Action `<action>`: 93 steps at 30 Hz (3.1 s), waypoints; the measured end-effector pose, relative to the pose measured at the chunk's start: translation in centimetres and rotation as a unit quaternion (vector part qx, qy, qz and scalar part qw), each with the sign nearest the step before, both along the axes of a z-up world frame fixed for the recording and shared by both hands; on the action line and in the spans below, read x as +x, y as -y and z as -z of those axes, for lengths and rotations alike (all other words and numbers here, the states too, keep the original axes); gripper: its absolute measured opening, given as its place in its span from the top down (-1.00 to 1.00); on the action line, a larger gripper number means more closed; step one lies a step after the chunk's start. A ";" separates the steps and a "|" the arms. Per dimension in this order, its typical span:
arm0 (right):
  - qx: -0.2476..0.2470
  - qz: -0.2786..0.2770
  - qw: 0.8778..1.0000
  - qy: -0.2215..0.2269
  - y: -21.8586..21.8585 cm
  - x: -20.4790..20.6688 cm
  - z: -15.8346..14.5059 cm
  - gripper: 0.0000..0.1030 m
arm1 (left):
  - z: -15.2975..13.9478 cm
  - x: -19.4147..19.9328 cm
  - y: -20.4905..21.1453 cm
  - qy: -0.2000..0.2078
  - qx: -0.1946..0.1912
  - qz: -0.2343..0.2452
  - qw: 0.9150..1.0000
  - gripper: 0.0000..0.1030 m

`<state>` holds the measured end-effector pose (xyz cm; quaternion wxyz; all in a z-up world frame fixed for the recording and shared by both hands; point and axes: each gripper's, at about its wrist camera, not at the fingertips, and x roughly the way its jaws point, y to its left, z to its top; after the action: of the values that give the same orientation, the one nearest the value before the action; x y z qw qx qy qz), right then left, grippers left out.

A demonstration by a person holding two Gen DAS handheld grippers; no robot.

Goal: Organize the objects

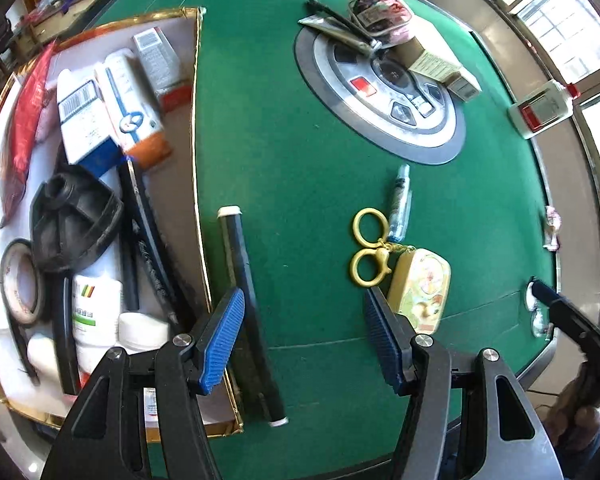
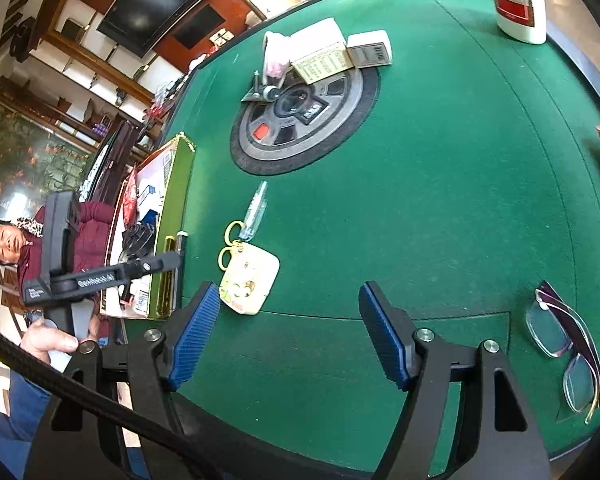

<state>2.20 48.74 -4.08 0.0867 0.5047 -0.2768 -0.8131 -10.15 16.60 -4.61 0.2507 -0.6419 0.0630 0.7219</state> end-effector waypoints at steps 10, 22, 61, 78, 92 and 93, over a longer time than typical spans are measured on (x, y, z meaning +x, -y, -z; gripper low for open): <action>-0.014 -0.025 0.999 -0.020 0.6 -1.5 -0.7 -0.40 | 1.1 1.1 -3.6 -0.037 -0.112 0.016 0.993 -0.19; -0.028 -0.005 0.999 -0.023 -1.1 -1.1 -0.5 -0.40 | 2.2 2.9 -4.3 -0.005 -0.066 0.031 0.997 0.47; 0.152 -0.061 0.976 0.143 11.7 -7.3 5.6 -0.63 | -2.2 3.2 2.3 -0.062 0.004 0.040 0.997 0.39; 0.226 -0.027 0.969 0.091 4.4 -0.8 3.9 0.11 | -0.6 1.5 -6.5 0.009 0.044 0.099 0.994 0.22; 0.206 -0.022 0.973 0.103 0.7 2.9 4.2 0.10 | 2.3 -2.7 -12.8 0.053 0.018 -0.022 0.998 0.25; 0.207 -0.025 0.973 0.101 0.7 3.0 4.1 0.10 | 2.4 -2.6 -13.2 0.048 0.011 -0.020 0.999 0.31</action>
<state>5.22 48.02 -8.21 -0.0277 0.5981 -0.0975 -0.7950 -12.79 29.77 -6.98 0.2461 -0.6739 0.0298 0.6960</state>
